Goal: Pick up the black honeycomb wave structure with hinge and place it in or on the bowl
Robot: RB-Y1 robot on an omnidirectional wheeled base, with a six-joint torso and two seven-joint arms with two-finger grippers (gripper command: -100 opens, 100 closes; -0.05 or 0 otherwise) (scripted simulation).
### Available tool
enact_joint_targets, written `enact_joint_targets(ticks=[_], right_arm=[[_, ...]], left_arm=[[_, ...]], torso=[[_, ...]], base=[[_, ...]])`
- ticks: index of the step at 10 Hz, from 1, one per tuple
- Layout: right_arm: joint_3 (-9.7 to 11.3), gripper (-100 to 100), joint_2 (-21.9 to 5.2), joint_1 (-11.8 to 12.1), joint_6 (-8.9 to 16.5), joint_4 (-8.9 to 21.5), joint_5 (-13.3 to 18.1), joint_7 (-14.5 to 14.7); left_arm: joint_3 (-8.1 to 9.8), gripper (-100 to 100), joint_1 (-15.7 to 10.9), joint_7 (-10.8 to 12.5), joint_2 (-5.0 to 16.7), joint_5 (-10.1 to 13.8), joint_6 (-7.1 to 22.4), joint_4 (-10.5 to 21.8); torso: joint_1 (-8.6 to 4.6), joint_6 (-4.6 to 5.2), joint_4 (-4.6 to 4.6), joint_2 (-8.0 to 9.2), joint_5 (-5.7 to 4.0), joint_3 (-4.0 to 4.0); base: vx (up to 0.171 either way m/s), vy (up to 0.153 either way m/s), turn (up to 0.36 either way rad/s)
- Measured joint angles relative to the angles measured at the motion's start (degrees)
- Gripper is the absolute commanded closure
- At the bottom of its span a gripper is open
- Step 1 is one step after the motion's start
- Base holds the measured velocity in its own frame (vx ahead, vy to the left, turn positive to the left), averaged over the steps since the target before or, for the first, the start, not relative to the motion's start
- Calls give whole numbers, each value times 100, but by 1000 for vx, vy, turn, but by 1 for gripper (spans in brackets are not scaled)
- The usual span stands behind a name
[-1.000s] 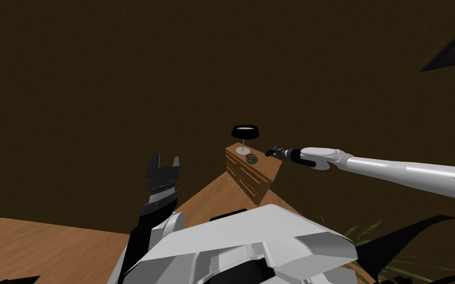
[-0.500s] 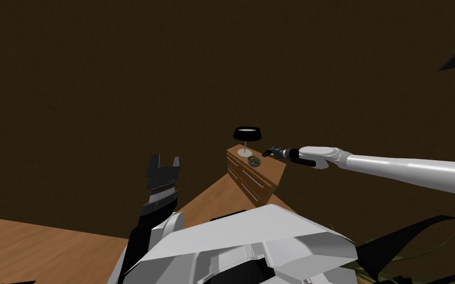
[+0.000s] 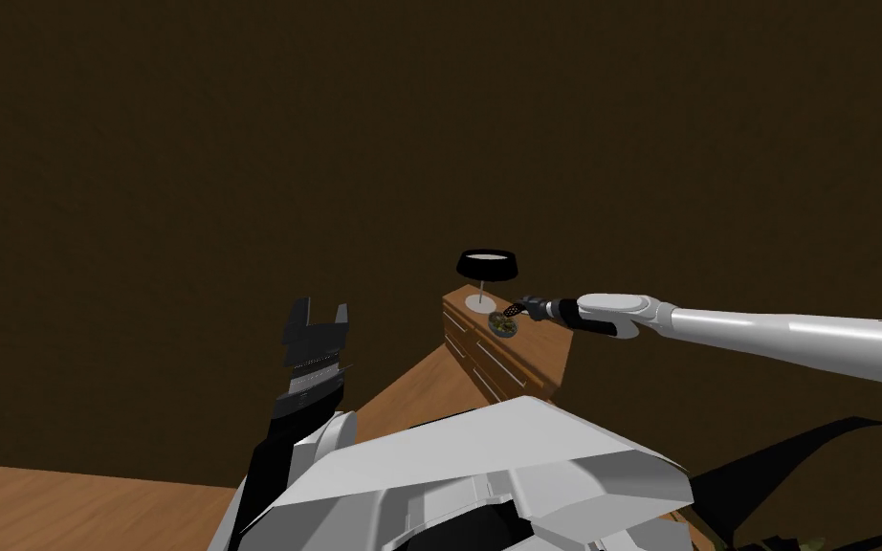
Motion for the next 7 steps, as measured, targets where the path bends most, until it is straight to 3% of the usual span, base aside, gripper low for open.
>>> enact_joint_targets(ticks=[1, 4, 5, 6, 7], right_arm=[[-97, 100, 24, 134, -4, -37, 0, -3], [-114, 100, 86, 587, -146, -291, 104, -177], [8, 100, 84, 501, -161, -304, 136, -243], [27, -100, 85, 485, -164, -302, 139, -263], [25, -100, 85, 486, -164, -302, 138, -262]], left_arm=[[0, 0, -1, 0, 0, 0, 0, 0], [0, 0, 0, 0, 0, 0, 0, 0], [0, 0, -1, 0, 0, 0, 0, 0], [0, 0, -1, 0, 0, 0, 0, 0], [0, 0, -2, 0, 0, 0, 0, 1]], torso=[[-1, 7, 6, 31, 1, 18], [-1, 6, -1, 14, 0, 6], [4, 6, 3, 28, 4, 14], [5, 8, 9, 52, 7, 28], [5, 9, 13, 68, 7, 38]], base=[[110, -13, 33], [150, -8, 34], [36, 5, 4], [10, 0, 2], [0, 0, 0]])
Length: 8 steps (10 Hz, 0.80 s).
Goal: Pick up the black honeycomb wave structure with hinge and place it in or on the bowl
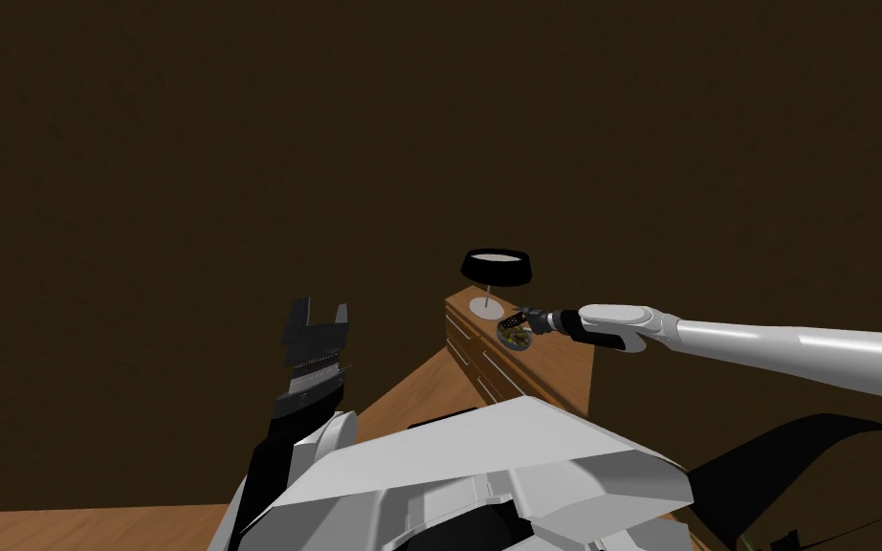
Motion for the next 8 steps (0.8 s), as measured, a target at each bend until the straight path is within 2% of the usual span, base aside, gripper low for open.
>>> enact_joint_targets(ticks=[3, 4, 5, 6, 8], right_arm=[[0, -100, 0, 0, 0, 0, 0, 0], [0, 0, 0, 0, 0, 0, 0, 0], [0, -100, 0, 0, 0, 0, 0, 0], [42, -100, -99, -79, 0, -48, -25, -53], [-137, -100, -363, -34, -108, -130, -175, -135]], left_arm=[[0, 0, 0, 0, 0, 0, 0, 0], [0, 0, 0, 0, 0, 0, 0, 0], [0, 0, 0, 0, 0, 0, 0, 0], [0, 0, 0, 0, 0, 0, 0, 0], [0, 0, 0, 0, 0, 0, 0, 0]], torso=[[0, 1, 3, 12, 0, 8], [0, 1, 4, 13, 0, 8], [0, 1, 4, 14, 0, 8], [1, 2, 4, 15, 1, 9], [3, 1, 5, 17, 2, 11]], base=[[0, 0, 0], [0, 0, 0], [-3, 0, -60], [-6, 2, -84], [-7, 3, -60]])
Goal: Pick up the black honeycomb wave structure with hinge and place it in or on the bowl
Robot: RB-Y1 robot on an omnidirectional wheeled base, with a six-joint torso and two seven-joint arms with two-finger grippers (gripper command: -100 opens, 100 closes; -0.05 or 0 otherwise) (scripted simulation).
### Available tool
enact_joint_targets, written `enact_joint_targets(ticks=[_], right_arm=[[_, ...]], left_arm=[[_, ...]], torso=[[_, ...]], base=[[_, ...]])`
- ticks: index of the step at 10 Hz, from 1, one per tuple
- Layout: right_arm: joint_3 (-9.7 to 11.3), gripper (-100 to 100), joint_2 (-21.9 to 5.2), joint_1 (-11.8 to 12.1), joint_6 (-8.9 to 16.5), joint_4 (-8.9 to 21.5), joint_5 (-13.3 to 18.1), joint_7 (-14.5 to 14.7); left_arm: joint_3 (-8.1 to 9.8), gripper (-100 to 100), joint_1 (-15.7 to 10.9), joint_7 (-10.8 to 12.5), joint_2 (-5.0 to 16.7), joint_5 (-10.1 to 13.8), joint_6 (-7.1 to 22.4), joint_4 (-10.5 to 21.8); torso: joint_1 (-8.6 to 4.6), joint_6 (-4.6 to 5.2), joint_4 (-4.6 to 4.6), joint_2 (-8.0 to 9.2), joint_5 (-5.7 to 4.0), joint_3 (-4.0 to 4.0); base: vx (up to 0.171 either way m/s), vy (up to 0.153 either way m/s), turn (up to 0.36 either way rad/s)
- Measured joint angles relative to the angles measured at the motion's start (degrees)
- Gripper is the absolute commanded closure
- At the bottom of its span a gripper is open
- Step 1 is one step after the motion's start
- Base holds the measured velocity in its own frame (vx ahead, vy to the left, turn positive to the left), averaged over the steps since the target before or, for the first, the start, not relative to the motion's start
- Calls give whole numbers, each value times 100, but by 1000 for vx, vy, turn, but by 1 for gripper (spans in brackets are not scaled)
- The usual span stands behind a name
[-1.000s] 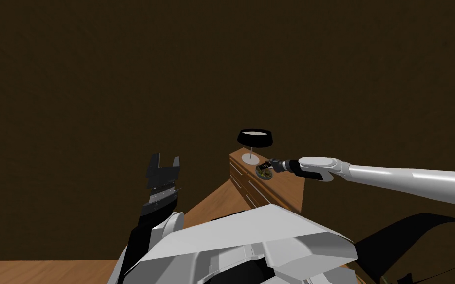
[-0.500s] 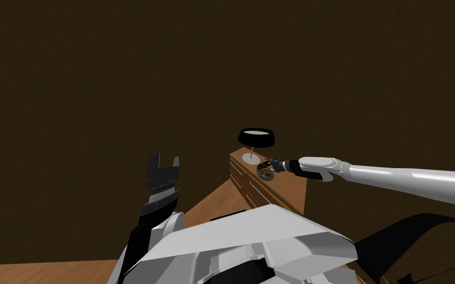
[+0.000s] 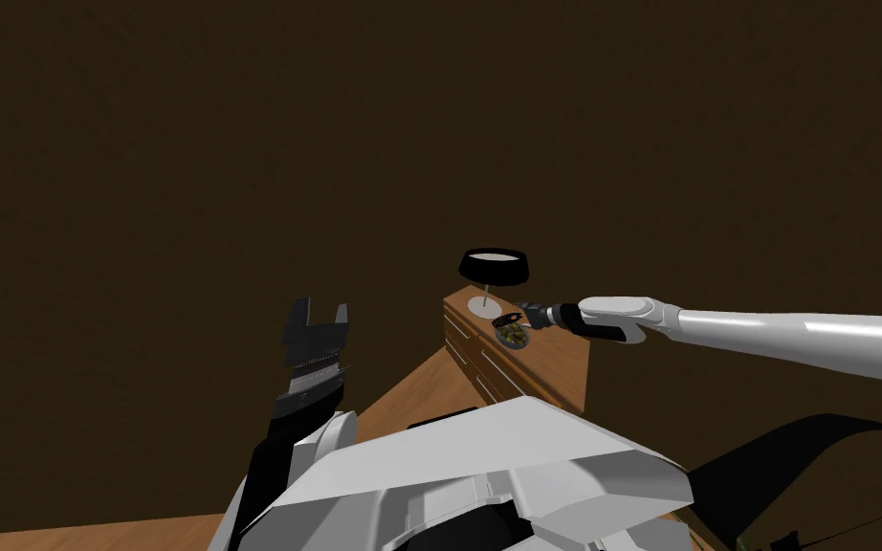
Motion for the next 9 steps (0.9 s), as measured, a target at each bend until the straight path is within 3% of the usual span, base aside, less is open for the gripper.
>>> enact_joint_targets(ticks=[3, 4, 9], right_arm=[[-78, -100, -385, -155, -208, -58, -162, -176], [-70, 0, -399, -171, -219, -62, -162, -202], [-71, 0, -397, -169, -218, -62, -162, -200]], left_arm=[[0, 0, 0, 0, 0, 0, 0, 0], [0, 0, 0, 0, 0, 0, 0, 0], [0, 0, 0, 0, 0, 0, 0, 0]], torso=[[0, 0, 0, 0, 0, 0], [-2, 0, -1, -1, -2, -1], [-3, 0, -1, -3, -3, -2]], base=[[-5, 2, -39], [0, 0, 0], [0, 0, 0]])
